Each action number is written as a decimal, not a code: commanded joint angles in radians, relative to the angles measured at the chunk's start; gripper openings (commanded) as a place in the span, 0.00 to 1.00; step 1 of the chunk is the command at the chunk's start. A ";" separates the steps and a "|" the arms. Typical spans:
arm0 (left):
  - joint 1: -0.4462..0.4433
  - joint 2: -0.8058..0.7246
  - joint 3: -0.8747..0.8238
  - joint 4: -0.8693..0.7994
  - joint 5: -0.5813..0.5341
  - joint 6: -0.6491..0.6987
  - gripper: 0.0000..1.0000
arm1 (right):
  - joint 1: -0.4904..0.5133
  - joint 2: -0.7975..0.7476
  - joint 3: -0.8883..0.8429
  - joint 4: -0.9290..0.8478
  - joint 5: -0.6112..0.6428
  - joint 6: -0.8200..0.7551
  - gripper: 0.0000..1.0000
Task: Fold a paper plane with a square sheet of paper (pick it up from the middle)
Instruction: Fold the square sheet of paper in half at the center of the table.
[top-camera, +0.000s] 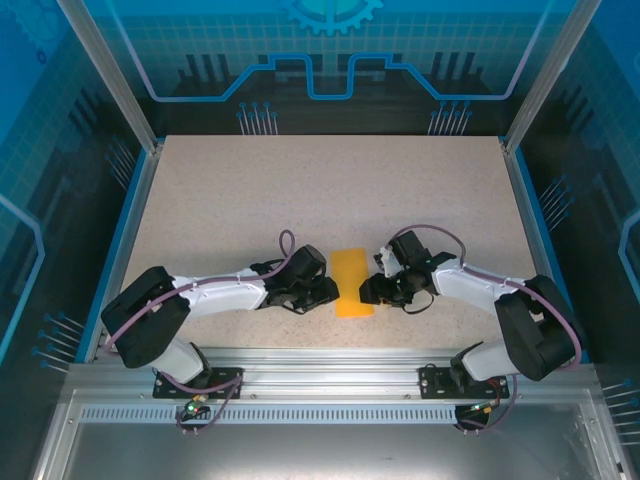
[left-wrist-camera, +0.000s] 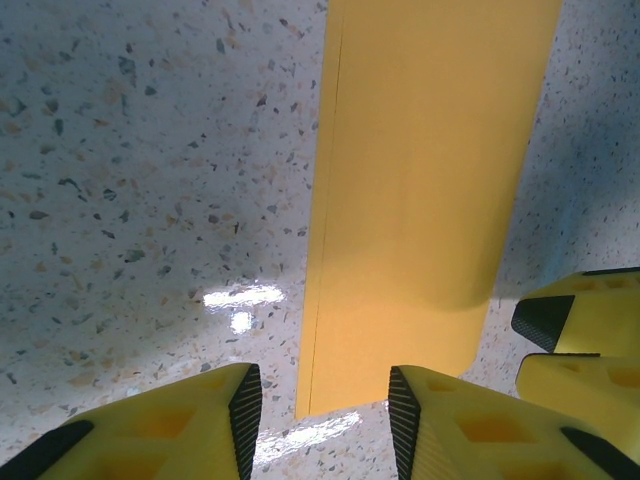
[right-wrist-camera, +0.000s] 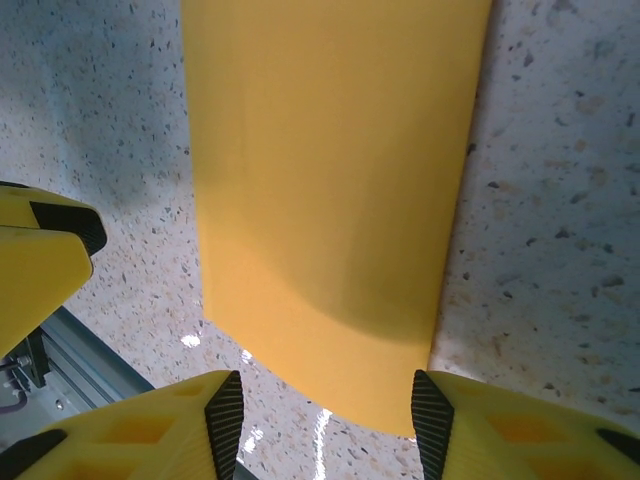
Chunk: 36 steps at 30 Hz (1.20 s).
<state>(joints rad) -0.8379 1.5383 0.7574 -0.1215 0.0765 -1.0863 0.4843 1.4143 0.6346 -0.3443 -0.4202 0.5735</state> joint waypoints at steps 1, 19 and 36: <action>-0.009 0.015 0.012 0.009 0.008 -0.022 0.42 | 0.002 0.027 0.004 0.022 -0.038 0.001 0.51; -0.004 -0.101 -0.014 -0.115 -0.123 -0.011 0.42 | 0.022 -0.127 0.053 -0.153 0.082 -0.090 0.65; 0.123 -0.348 -0.144 -0.180 -0.103 0.031 0.47 | 0.143 0.061 0.058 -0.073 0.072 0.050 0.69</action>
<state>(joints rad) -0.7280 1.2270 0.6327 -0.2592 -0.0120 -1.0752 0.6044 1.4601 0.7036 -0.4316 -0.3435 0.5869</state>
